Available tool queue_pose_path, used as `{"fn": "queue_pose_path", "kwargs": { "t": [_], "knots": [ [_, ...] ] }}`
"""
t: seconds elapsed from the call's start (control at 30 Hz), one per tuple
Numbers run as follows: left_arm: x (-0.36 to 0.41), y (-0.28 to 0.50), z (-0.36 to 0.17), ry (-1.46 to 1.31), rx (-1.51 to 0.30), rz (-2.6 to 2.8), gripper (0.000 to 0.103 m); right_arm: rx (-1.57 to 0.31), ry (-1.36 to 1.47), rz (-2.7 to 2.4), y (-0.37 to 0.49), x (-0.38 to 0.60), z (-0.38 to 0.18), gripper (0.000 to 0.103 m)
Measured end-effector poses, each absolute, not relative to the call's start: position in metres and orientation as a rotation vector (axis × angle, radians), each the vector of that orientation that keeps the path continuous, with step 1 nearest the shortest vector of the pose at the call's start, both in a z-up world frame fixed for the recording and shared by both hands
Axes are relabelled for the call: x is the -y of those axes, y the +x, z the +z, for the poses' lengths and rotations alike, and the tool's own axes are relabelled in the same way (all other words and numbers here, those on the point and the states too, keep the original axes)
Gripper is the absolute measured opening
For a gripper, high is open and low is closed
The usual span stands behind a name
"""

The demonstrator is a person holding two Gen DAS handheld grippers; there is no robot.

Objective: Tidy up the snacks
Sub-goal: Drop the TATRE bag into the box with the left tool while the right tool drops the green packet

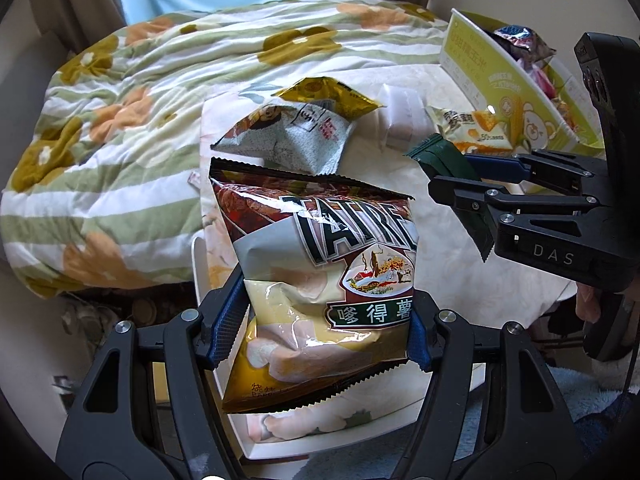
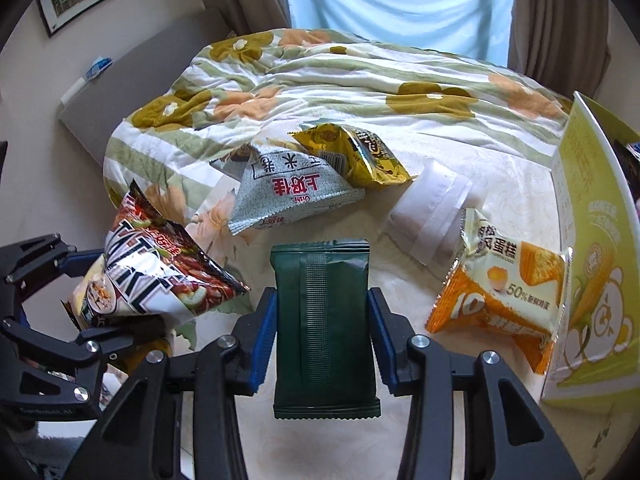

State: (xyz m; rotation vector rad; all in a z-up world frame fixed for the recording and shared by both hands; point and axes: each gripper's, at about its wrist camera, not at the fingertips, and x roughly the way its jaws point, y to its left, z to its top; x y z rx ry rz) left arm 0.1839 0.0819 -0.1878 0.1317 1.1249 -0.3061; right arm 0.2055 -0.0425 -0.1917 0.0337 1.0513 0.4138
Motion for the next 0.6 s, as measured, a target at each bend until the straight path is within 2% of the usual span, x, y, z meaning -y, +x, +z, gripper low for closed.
{"fn": "queue_pose_path", "kwargs": {
  "t": [0.3, 0.6],
  "knots": [
    [-0.030, 0.186, -0.145, 0.141, -1.003, -0.381, 0.064, -0.956, 0.197, 0.299, 0.189, 0.108, -0.139, 0.040],
    [0.084, 0.223, -0.104, 0.083, -0.908, -0.468, 0.064, -0.836, 0.212, 0.210, 0.179, 0.215, -0.091, 0.040]
  ]
}}
